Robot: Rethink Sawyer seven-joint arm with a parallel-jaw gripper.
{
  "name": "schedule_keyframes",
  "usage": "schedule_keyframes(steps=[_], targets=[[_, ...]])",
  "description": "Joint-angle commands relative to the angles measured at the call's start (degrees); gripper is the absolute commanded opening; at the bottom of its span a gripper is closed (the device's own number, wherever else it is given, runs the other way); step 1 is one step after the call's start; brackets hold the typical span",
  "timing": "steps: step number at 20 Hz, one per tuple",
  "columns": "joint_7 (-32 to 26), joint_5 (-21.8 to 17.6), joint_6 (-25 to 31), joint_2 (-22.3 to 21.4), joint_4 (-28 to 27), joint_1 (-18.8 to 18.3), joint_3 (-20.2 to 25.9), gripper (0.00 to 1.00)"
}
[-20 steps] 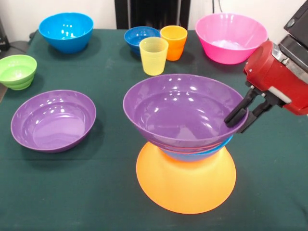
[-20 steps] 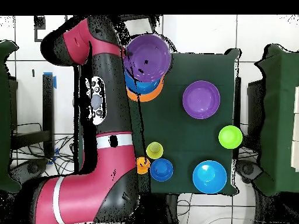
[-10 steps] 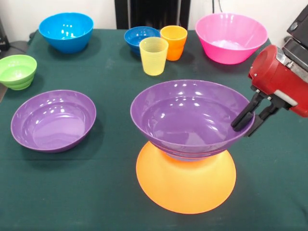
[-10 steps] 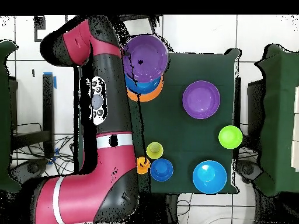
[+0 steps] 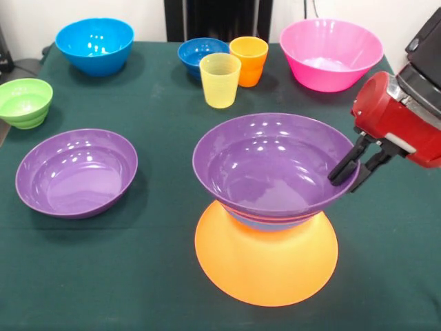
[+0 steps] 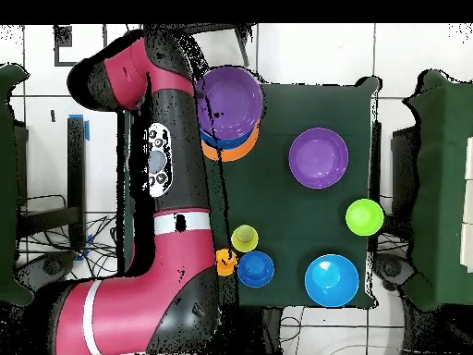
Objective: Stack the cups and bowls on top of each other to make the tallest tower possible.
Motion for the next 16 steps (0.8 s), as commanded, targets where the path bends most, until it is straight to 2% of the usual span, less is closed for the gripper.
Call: schedule_keyframes(steps=[1, 9, 16], targets=[[-9.59, 0.35, -2.28, -2.20, 10.75, -0.32, 0.90, 0.00], [-8.02, 0.39, -4.87, -2.25, 13.04, -0.01, 0.57, 0.00], [-7.67, 1.23, -5.63, -0.41, 10.77, 0.14, 2.53, 0.00]])
